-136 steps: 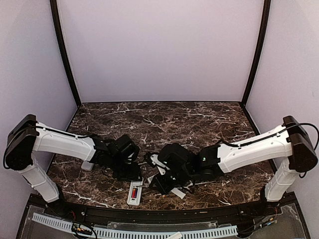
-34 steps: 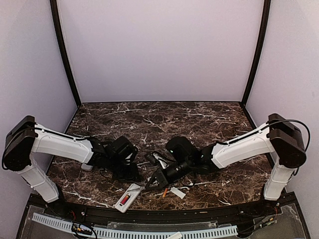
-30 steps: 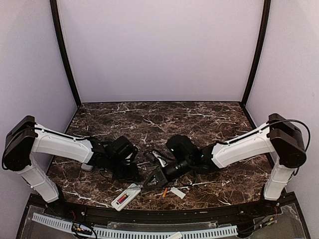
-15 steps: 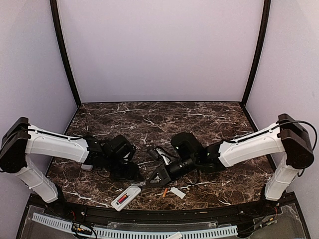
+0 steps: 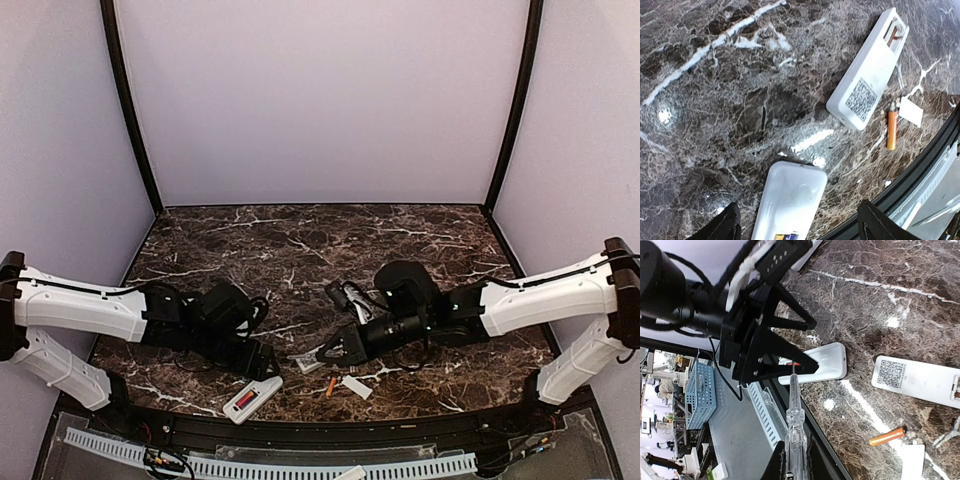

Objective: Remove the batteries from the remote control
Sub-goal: Move the remote control without the battery cover to the center of the board.

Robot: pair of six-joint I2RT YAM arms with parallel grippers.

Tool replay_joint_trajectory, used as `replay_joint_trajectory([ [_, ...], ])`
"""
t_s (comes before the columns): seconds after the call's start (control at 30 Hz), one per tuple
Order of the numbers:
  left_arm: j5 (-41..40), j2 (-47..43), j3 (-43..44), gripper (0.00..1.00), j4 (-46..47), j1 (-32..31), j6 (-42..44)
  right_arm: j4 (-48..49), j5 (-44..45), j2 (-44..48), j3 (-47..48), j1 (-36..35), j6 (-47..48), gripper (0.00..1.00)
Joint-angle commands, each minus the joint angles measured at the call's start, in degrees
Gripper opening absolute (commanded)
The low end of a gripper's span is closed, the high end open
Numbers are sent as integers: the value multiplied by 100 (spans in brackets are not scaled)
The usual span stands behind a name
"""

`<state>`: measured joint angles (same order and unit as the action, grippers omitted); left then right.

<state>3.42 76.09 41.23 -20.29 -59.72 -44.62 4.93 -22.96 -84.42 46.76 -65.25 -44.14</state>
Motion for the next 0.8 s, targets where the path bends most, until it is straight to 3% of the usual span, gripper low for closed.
replay_joint_trajectory([
  [0.0, -497, 39, -166, 80, -420, -335, 116, -41, 473, 291, -117, 16, -45, 0],
  [0.57, -1346, 1069, 355, 79, -1104, -1388, -205, -25, 646, 495, -228, 32, -56, 0],
  [0.77, -1366, 1209, 455, 57, -1045, -1453, -68, 16, 704, 533, -255, 68, -63, 0],
])
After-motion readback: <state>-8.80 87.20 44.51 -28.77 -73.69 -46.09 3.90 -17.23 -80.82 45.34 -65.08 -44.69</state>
